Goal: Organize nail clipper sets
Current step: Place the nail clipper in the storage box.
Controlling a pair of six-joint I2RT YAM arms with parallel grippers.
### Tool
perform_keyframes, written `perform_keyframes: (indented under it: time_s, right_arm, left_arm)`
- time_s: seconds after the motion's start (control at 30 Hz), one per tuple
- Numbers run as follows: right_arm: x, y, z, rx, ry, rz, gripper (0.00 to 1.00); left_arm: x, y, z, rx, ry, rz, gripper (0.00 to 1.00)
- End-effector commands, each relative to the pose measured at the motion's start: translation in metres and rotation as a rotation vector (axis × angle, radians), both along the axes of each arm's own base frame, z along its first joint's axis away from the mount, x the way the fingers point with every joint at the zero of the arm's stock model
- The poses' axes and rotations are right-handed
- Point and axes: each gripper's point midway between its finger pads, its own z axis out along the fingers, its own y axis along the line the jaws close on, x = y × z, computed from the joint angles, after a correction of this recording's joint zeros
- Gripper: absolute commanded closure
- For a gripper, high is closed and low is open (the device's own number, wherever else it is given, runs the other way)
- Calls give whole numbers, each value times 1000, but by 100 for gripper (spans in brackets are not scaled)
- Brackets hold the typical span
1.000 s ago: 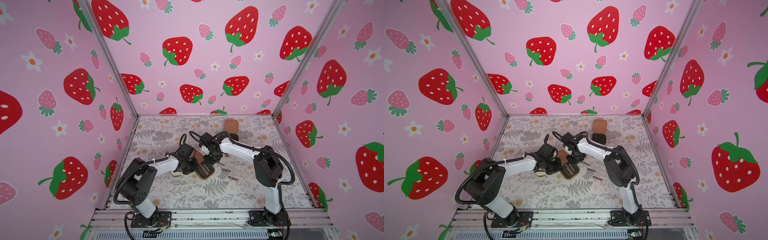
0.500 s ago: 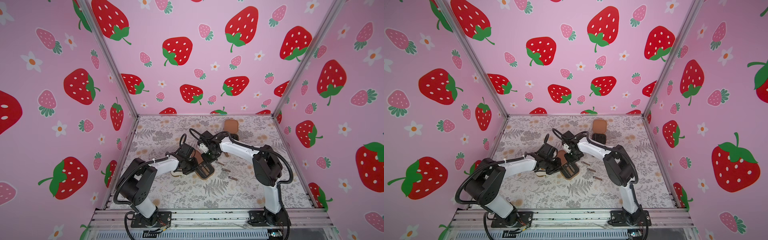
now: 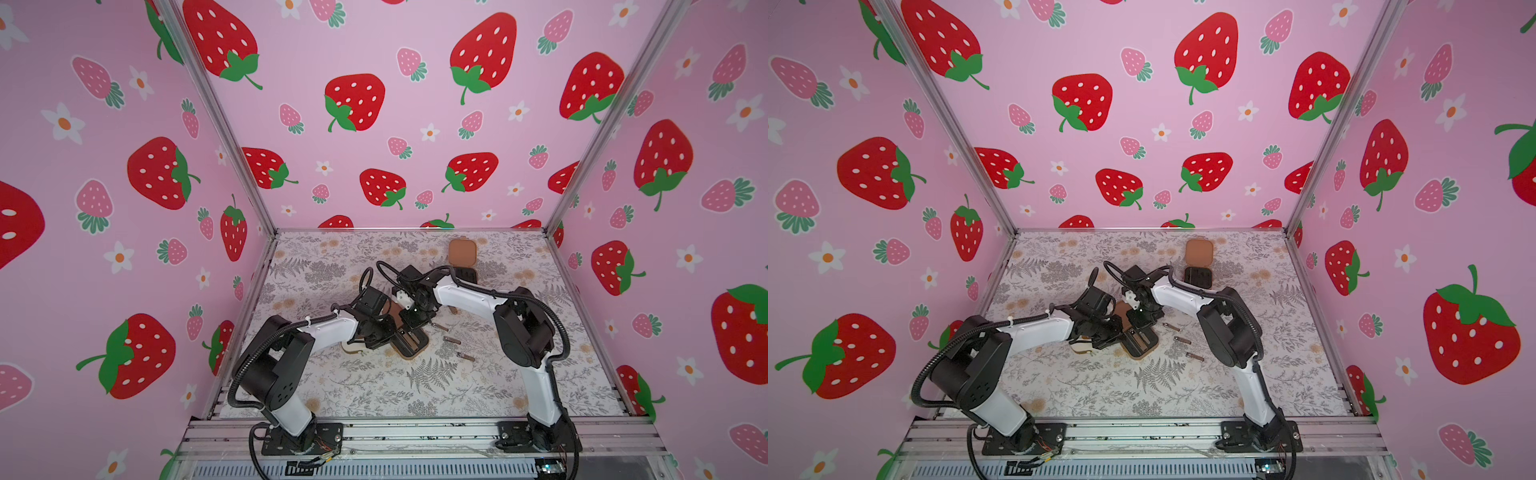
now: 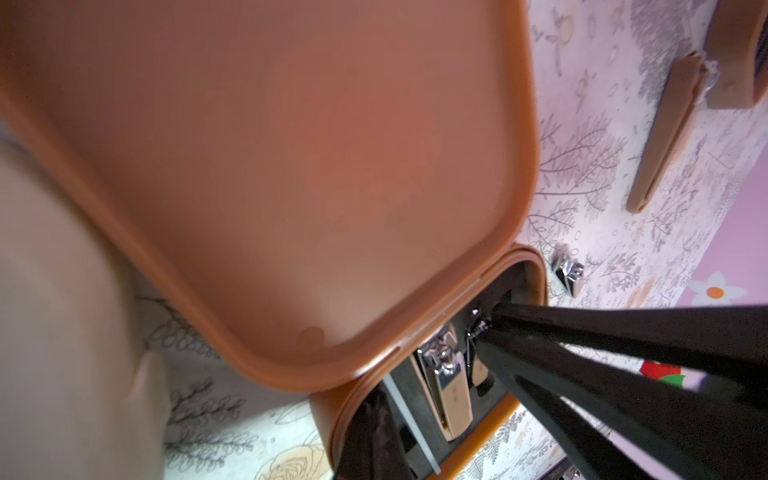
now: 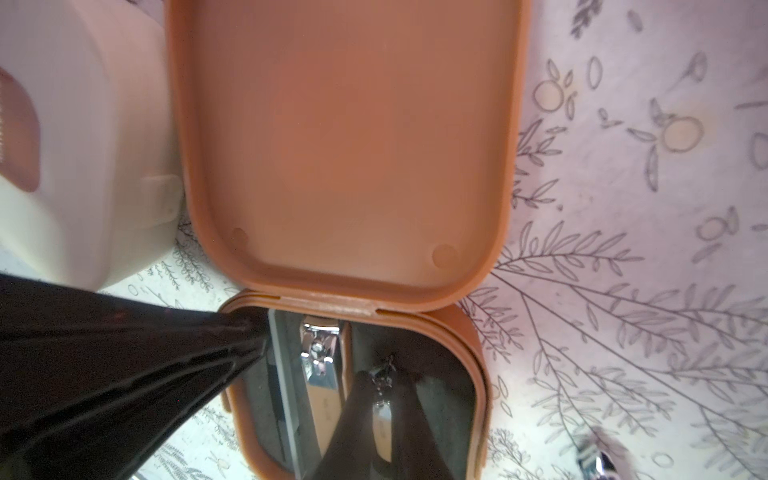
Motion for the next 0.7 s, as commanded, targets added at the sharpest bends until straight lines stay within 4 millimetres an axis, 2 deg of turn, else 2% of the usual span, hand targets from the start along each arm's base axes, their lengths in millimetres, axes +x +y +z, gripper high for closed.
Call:
perform_keyframes:
  time_s: [0.0,0.27,0.5,0.67]
  right_arm:
    - [1,4,-2,-1,9,-5,87]
    - [0,-5,-15,-48,8,-11,88]
    - [-12,-28,-35,-126,31,-22,89]
    - [-12,-31,-32,-133,20,-29,87]
  left_arm:
    - [-11,17,-23,94,74,22,100]
    - [-11,17,-23,92,75,21,100]
    - [-12,18,-24,93,77,22,100]
    - [-11,17,-24,93,78,24,100]
